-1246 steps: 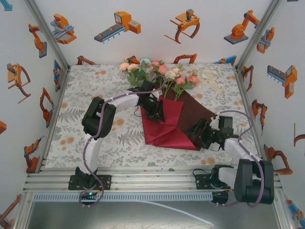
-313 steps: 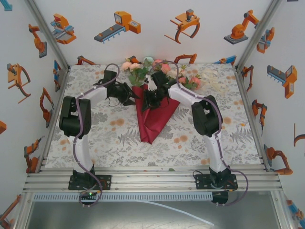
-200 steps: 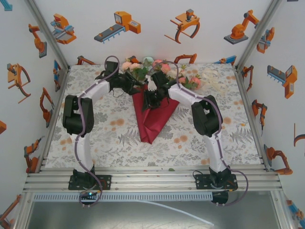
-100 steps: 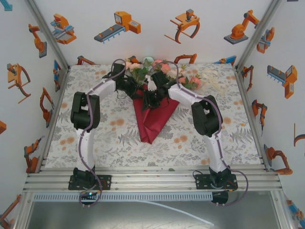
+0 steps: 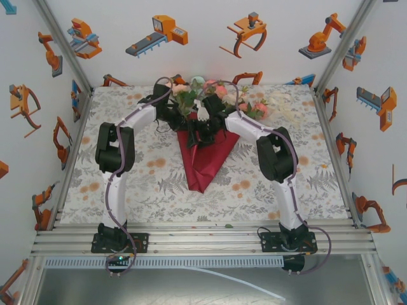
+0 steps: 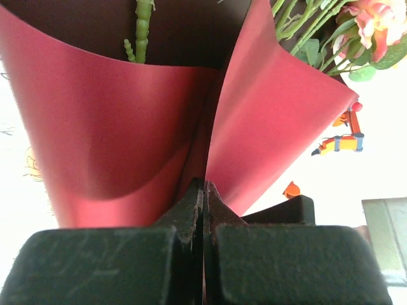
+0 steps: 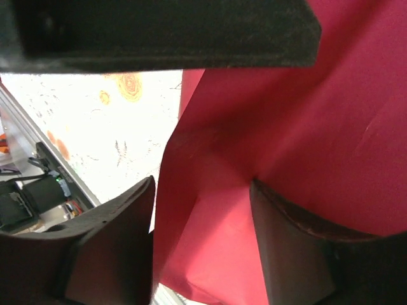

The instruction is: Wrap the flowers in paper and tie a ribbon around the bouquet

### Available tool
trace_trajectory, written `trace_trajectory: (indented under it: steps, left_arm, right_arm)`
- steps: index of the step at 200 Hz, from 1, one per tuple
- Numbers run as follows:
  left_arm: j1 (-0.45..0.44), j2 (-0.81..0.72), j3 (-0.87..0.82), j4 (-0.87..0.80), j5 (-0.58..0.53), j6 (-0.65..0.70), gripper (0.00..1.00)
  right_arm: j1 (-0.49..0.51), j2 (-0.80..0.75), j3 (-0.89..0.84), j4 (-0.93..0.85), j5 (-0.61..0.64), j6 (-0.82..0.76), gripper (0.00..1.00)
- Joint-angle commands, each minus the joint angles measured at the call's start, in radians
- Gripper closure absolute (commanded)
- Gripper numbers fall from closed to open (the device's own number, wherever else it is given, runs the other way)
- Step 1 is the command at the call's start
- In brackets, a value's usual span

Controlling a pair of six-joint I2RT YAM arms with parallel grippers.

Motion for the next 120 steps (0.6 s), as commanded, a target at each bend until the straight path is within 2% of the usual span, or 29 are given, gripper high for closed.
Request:
trace_trajectory:
  steps: [1,72,120]
  left_arm:
    - [0.007,-0.063,-0.014,-0.017,-0.005,0.064,1.00]
    - [0.019,-0.128,-0.124,0.102,-0.009,0.060,1.00]
    - [0.030,-0.133,-0.154,0.137,0.003,0.044,1.00]
  right_arm:
    - [-0.016,-0.114,-0.019,-0.020,-0.011,-0.018,0.38]
    - [-0.062,-0.303,-0.230,0.019,-0.004,0.027,0.39]
    - [-0.091,-0.379,-0.343,0.143,-0.008,0.132,0.55]
